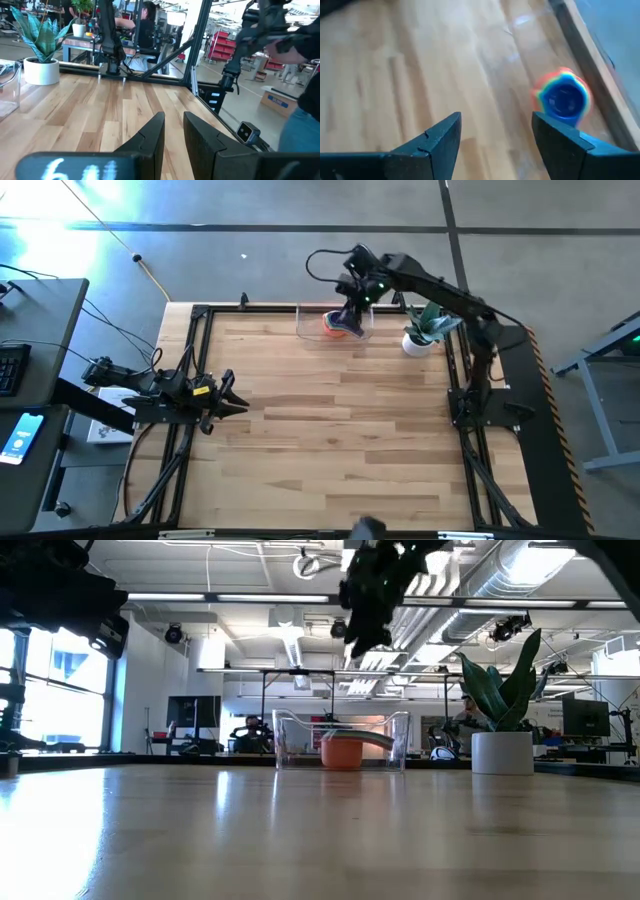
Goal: Nest measuring cups in basket
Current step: Return to Home Position
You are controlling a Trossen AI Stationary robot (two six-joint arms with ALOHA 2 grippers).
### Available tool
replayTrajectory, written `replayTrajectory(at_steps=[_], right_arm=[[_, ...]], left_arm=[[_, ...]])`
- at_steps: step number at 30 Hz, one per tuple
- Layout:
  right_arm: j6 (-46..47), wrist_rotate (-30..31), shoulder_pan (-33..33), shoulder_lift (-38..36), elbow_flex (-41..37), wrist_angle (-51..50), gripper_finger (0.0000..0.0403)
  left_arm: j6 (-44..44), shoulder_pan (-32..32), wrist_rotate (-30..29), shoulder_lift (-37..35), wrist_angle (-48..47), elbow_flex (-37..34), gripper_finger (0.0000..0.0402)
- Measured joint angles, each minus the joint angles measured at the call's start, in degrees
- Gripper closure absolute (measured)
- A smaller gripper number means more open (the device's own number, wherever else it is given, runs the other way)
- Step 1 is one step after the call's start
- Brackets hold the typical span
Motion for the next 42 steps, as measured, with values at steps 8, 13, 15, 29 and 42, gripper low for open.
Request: replayTrajectory(at_steps=[8,13,15,29,42], right_arm=[[10.2,0.3,7.9,-22.6,-29.0,24.9,0.0169],[17.9,0.7,10.6,-37.8,-48.9,39.9,0.0169],[19.8,0.7,11.0,-43.5,-55.2,43.6,0.0169],[25.1,6.2,15.7,-82.7,-92.6,61.7,0.0169],[23.7,7.1,20.9,-100.9,-106.0,63.2,0.0169]], left_arm=[[0.0,0.0,0.0,0.0,0.0,0.0,0.0339],[0.0,0.0,0.0,0.0,0.0,0.0,0.0339],[0.0,0.0,0.0,0.0,0.0,0.0,0.0339],[0.0,0.0,0.0,0.0,0.0,0.0,0.0339],[0.0,0.0,0.0,0.0,0.0,0.0,0.0339]])
